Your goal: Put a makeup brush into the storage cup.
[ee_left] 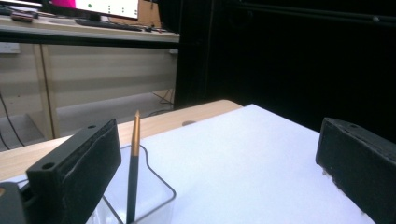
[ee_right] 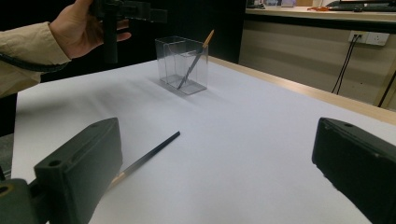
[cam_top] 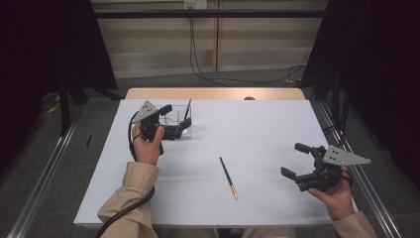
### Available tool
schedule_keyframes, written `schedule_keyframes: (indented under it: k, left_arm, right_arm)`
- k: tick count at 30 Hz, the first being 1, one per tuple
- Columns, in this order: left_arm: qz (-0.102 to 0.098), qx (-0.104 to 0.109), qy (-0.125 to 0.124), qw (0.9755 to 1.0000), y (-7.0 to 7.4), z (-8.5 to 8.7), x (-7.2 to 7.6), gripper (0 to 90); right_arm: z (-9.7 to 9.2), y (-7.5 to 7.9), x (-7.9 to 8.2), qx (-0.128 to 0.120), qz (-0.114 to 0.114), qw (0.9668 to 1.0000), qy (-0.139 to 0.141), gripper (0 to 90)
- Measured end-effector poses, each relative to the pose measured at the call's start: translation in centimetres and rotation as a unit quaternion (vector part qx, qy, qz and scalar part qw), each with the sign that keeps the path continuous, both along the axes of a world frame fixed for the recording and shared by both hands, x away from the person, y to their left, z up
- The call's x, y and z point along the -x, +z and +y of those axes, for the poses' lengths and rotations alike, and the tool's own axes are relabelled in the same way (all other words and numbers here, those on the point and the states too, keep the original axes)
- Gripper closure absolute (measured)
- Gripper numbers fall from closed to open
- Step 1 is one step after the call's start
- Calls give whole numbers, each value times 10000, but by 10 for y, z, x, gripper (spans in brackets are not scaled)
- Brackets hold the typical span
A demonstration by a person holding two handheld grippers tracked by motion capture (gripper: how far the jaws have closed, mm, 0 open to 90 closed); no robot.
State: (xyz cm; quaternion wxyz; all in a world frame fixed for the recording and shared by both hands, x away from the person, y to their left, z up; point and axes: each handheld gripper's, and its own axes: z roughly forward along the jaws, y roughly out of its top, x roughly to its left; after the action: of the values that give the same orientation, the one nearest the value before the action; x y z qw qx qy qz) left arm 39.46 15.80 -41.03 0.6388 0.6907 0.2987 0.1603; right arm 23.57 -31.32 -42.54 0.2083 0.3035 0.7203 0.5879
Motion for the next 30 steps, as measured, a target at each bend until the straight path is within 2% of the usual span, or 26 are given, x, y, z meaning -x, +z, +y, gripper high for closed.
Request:
schedule_keyframes:
  k: [10,16,30]
  left_arm:
    - [-41,-82,-280,9996,-1,1,11,0]
    - [-105,-249,-421,9987,-1,6,19,0]
    - [-147,-296,-460,9984,-1,25,36,0]
  right_arm:
    - [1,-1,-1,-6,12,10000,6,10]
    - [1,-1,-1,-4,12,10000,1,10]
    - [1,-2,-1,-18,37,10000,-28,9]
